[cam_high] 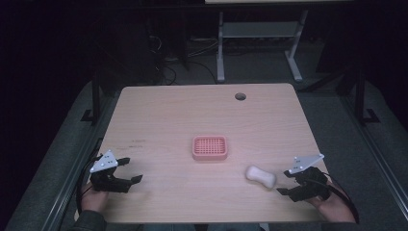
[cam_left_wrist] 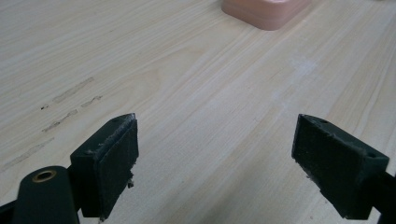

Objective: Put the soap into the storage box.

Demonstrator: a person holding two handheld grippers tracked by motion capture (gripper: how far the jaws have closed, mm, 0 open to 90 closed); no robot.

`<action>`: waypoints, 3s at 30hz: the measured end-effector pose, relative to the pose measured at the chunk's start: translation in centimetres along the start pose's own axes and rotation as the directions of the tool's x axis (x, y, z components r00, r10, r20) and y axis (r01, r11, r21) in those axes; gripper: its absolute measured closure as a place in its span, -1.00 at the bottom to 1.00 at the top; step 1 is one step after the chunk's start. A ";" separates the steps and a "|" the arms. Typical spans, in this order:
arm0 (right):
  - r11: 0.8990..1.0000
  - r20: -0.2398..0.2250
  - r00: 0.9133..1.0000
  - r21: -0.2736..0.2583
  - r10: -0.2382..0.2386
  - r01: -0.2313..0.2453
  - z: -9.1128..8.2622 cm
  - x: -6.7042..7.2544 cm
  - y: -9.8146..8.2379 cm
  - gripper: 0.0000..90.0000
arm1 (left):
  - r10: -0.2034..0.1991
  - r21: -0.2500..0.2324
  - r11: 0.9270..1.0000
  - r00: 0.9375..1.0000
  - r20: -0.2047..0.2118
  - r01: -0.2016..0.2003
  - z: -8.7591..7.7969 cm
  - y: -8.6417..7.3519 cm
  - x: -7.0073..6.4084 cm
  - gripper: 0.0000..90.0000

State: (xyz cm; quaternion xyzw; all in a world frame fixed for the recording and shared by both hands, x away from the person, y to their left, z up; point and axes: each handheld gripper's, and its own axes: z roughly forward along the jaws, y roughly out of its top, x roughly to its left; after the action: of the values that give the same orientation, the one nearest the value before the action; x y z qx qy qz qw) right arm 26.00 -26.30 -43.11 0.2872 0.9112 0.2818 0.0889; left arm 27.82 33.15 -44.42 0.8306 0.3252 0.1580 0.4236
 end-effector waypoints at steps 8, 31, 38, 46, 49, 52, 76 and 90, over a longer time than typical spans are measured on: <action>1.000 0.002 1.000 0.000 -0.027 0.027 0.4 0.2 1.6 -0.27 | 0.002 0.000 1.000 1.000 -0.001 -0.002 0.0 0.0 0.0 -0.69; 0.990 -0.018 0.992 0.067 -0.122 0.123 3.4 0.6 5.9 -0.25 | 0.016 0.002 1.000 1.000 0.001 -0.016 0.0 0.2 0.0 -0.69; 0.985 -0.029 0.991 0.103 -0.133 0.136 4.6 0.5 6.2 -0.22 | 0.019 0.005 1.000 1.000 0.002 -0.019 0.1 0.2 0.0 -0.69; 0.986 -0.030 0.992 0.111 -0.123 0.125 5.3 0.5 6.0 -0.08 | 0.019 0.007 1.000 1.000 0.002 -0.019 0.1 0.2 0.0 -0.69; 0.986 -0.032 0.993 0.119 -0.116 0.119 5.4 0.5 5.9 -0.04 | 0.021 0.006 1.000 1.000 0.002 -0.021 0.1 0.2 0.0 -0.69; 0.984 -0.031 0.992 0.126 -0.124 0.127 5.6 0.5 6.0 -0.04 | 0.016 0.004 1.000 1.000 0.003 -0.016 0.1 0.1 0.0 -0.69; 0.986 -0.080 0.993 0.134 -0.087 0.097 6.5 -0.3 6.0 0.03 | 0.004 -0.001 1.000 1.000 0.001 -0.004 0.0 0.1 -0.1 -0.69; 0.989 -0.081 0.993 0.116 -0.083 0.092 6.4 -0.4 5.8 0.05 | 0.019 0.005 1.000 1.000 0.001 -0.019 0.0 0.1 -0.1 -0.69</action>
State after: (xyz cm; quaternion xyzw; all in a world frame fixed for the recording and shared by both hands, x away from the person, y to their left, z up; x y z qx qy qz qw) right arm 31.14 -19.68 -45.14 0.2409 0.9409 0.2331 0.0491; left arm 27.83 33.03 -44.31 0.8347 0.3176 0.1606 0.4202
